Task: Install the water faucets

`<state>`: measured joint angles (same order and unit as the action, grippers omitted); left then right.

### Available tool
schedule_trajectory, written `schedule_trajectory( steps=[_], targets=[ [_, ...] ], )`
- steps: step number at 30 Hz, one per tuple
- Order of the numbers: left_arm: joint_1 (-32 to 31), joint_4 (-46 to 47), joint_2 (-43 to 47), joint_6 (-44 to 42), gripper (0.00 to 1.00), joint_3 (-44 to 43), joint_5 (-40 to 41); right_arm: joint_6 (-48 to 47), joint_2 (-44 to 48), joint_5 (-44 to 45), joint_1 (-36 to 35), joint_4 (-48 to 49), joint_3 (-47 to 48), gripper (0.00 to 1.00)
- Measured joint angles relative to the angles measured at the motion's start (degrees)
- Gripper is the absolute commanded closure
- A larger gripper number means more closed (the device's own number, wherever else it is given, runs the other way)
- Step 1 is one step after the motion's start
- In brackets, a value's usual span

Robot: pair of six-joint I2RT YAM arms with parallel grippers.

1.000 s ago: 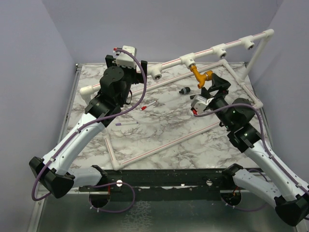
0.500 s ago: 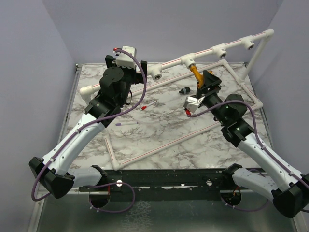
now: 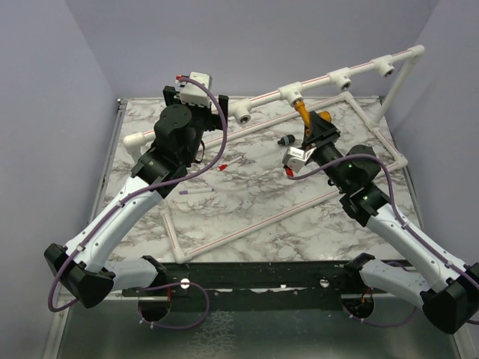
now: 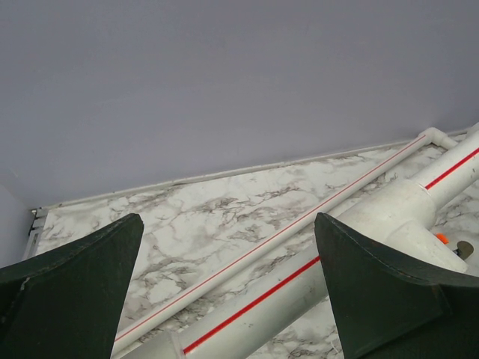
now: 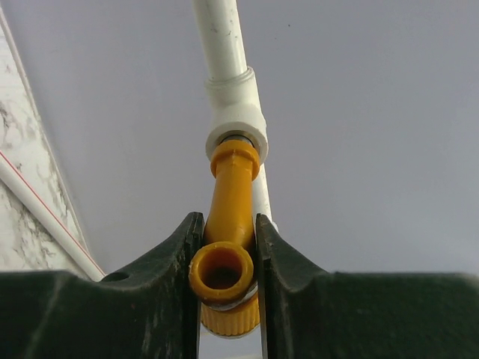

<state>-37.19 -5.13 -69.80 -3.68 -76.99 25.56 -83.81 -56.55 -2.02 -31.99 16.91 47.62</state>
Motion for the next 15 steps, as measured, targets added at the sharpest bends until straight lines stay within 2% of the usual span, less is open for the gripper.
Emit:
schedule_trajectory(
  steps=[1,7,15],
  targets=[
    [0.0,0.0,0.0,0.0,0.02,0.0,0.0,0.7,0.0,0.0,-0.1,0.1,0.0,0.99],
    [-0.1,-0.1,0.1,-0.1,0.02,0.0,0.1,7.6,0.1,0.0,-0.3,1.0,0.0,0.99],
    [-0.1,-0.3,0.2,0.0,0.02,0.0,0.0,24.7,0.4,0.7,-0.3,4.4,-0.8,0.99]
  ],
)
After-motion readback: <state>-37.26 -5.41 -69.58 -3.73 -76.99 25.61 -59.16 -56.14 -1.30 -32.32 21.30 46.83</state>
